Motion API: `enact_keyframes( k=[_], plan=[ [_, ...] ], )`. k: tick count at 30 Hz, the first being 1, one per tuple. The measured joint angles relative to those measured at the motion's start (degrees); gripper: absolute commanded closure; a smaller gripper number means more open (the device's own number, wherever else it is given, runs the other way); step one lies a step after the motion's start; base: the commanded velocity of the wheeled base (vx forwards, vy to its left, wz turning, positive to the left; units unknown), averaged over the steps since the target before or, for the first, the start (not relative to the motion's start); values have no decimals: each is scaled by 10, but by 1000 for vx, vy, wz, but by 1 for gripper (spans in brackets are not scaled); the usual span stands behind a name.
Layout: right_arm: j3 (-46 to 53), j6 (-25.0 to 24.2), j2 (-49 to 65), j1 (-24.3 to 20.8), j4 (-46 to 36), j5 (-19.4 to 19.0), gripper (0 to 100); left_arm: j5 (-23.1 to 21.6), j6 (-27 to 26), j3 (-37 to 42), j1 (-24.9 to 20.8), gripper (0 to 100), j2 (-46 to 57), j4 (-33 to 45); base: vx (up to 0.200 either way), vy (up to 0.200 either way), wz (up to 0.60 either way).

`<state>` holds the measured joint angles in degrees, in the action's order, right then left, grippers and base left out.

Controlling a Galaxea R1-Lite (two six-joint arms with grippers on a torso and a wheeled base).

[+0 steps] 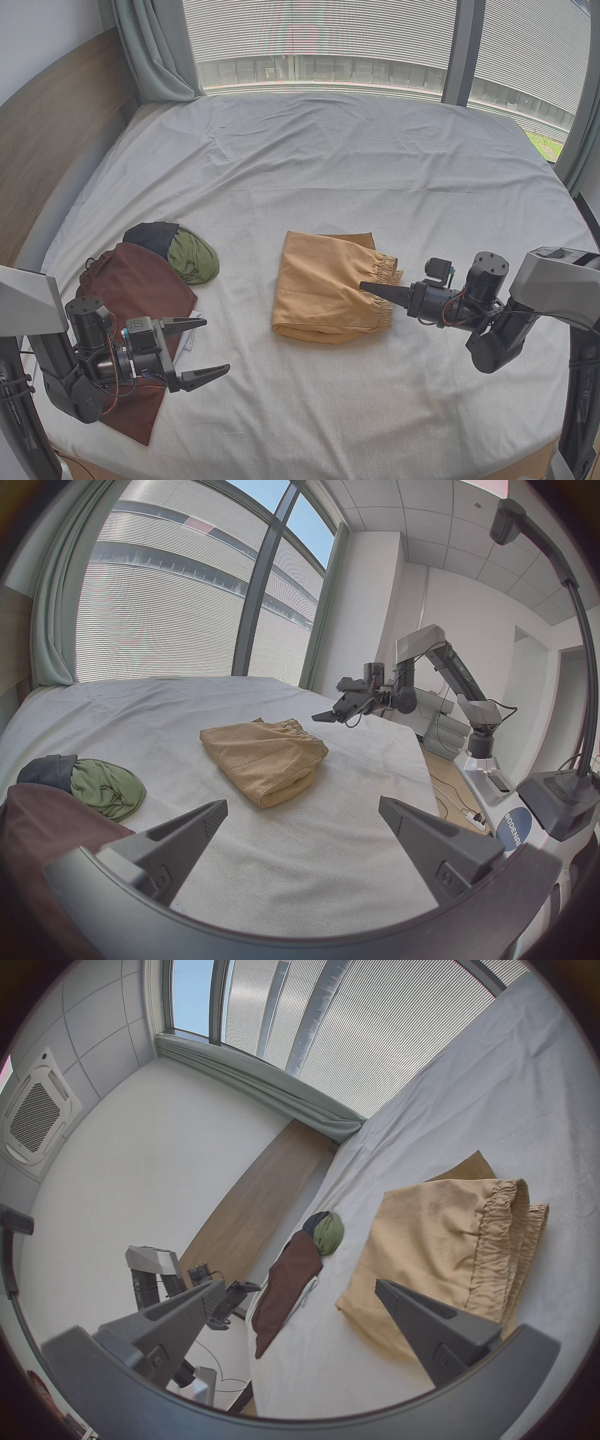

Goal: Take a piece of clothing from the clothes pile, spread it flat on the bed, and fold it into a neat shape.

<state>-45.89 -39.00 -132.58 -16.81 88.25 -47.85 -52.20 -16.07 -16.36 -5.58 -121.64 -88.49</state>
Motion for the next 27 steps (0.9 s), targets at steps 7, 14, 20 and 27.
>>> enact_keyframes(
  k=[7, 14, 20, 27],
  plan=[
    [-66, -6, -91, 16, 0, 3, 0, 0, 0, 0, 1, 0, -1, 0, 0, 0, 0],
    [-88, -7, -130, 24, 2, 5, 0, 0, 0, 0, 1, 0, -2, 0, 0, 0, 0],
    [-128, -12, -138, 34, 0, 28, 0, 0, 0, 0, 0, 0, -2, 0, 0, 0, 0],
    [-217, -53, -141, 49, -4, 52, 0, 0, 0, 0, 0, 0, -2, 0, 0, 0, 0]
  ],
)
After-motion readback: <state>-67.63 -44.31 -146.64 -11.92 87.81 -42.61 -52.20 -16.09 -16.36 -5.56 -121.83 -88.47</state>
